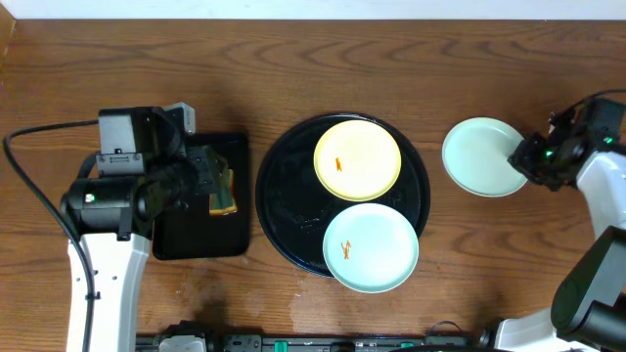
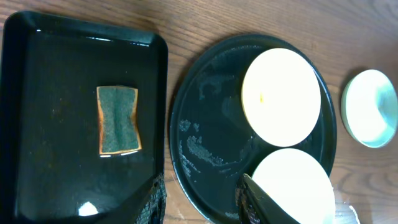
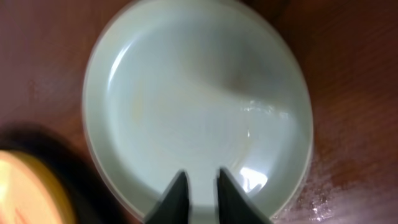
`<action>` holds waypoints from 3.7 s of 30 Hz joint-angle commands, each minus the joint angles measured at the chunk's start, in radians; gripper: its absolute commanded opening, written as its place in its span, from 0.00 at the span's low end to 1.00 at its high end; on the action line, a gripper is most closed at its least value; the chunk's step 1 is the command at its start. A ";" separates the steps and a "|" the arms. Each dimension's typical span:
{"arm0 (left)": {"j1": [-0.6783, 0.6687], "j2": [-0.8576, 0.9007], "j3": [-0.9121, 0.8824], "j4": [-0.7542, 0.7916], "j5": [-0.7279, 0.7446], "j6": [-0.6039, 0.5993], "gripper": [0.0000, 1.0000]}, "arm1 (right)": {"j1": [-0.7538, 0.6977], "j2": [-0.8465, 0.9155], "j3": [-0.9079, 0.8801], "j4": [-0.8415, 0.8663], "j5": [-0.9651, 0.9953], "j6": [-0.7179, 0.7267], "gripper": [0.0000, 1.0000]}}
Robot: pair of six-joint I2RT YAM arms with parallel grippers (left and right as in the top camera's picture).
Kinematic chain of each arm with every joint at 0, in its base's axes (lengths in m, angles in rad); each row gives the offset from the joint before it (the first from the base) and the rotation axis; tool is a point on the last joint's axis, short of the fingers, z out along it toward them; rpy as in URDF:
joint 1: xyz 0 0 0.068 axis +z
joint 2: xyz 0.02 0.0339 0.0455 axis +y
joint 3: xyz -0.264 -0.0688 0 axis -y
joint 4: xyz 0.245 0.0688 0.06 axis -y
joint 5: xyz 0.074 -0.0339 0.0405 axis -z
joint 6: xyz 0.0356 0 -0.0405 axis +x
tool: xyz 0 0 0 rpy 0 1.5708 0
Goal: Clean dirty plates on tray and stack at the side
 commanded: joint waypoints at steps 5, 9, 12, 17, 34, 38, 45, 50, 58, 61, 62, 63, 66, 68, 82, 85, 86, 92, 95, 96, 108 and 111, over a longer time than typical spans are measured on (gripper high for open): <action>-0.015 0.002 0.018 0.000 -0.027 0.024 0.39 | 0.000 -0.007 -0.166 0.258 0.186 0.122 0.01; -0.015 0.002 0.018 0.001 -0.027 0.024 0.39 | -0.015 -0.007 -0.204 0.261 0.310 0.123 0.01; -0.015 0.002 0.018 0.002 -0.027 0.024 0.39 | -0.030 -0.007 -0.229 0.258 0.336 0.105 0.01; -0.015 0.002 0.018 0.000 -0.027 0.024 0.39 | -0.084 -0.008 -0.251 0.270 0.476 0.142 0.01; -0.018 0.006 0.017 -0.002 -0.026 0.024 0.40 | 0.183 -0.183 -0.124 0.214 -0.355 -0.137 0.40; -0.061 0.042 0.017 0.002 -0.027 0.020 0.44 | 0.430 -0.105 -0.124 0.172 -0.069 -0.147 0.41; -0.177 0.208 0.017 0.053 -0.026 0.000 0.44 | 0.592 0.093 -0.124 0.335 0.179 -0.147 0.41; -0.256 0.333 0.017 0.139 -0.027 -0.022 0.43 | 0.592 0.151 -0.124 0.421 0.099 -0.137 0.22; -0.354 0.556 0.017 0.250 -0.026 -0.047 0.29 | 0.599 0.133 -0.124 0.406 0.026 -0.066 0.01; -0.372 0.634 0.017 0.283 -0.026 -0.081 0.20 | 0.599 0.106 -0.124 0.384 0.007 -0.064 0.01; -0.377 0.658 0.017 0.294 -0.026 -0.087 0.19 | 0.599 0.093 -0.124 0.374 0.008 -0.064 0.01; -0.381 0.678 0.017 0.303 -0.023 -0.087 0.19 | 0.599 0.081 -0.124 0.368 0.008 -0.064 0.01; -0.386 0.724 0.017 0.334 -0.017 -0.092 0.19 | 0.599 0.046 -0.124 0.358 0.008 -0.064 0.01; -0.385 0.741 0.017 0.359 -0.015 -0.098 0.19 | 0.600 0.026 -0.124 0.350 0.008 -0.064 0.01; -0.406 0.752 0.016 0.439 -0.020 -0.109 0.17 | 0.605 0.011 -0.124 0.290 0.010 -0.064 0.01; -0.402 0.752 0.016 0.431 -0.019 -0.109 0.35 | 0.605 0.011 -0.124 0.278 0.091 -0.064 0.01; -0.402 0.752 0.016 0.432 -0.019 -0.109 0.37 | 0.605 0.011 -0.124 0.278 0.122 -0.064 0.01; -0.402 0.752 0.016 0.435 -0.009 -0.109 0.37 | 0.609 0.012 -0.124 0.275 0.212 -0.069 0.01; -0.402 0.752 0.016 0.451 0.039 -0.109 0.37 | 0.622 0.012 -0.124 0.275 0.210 -0.071 0.01; -0.402 0.752 0.016 0.462 0.063 -0.109 0.37 | 0.626 0.012 -0.124 0.275 0.209 -0.071 0.01; -0.429 0.815 -0.026 0.512 0.029 -0.056 0.11 | 0.655 0.012 -0.124 0.264 0.192 -0.072 0.01; -0.429 0.854 -0.027 0.511 0.026 -0.056 0.08 | 0.655 0.012 -0.124 0.264 0.177 -0.072 0.01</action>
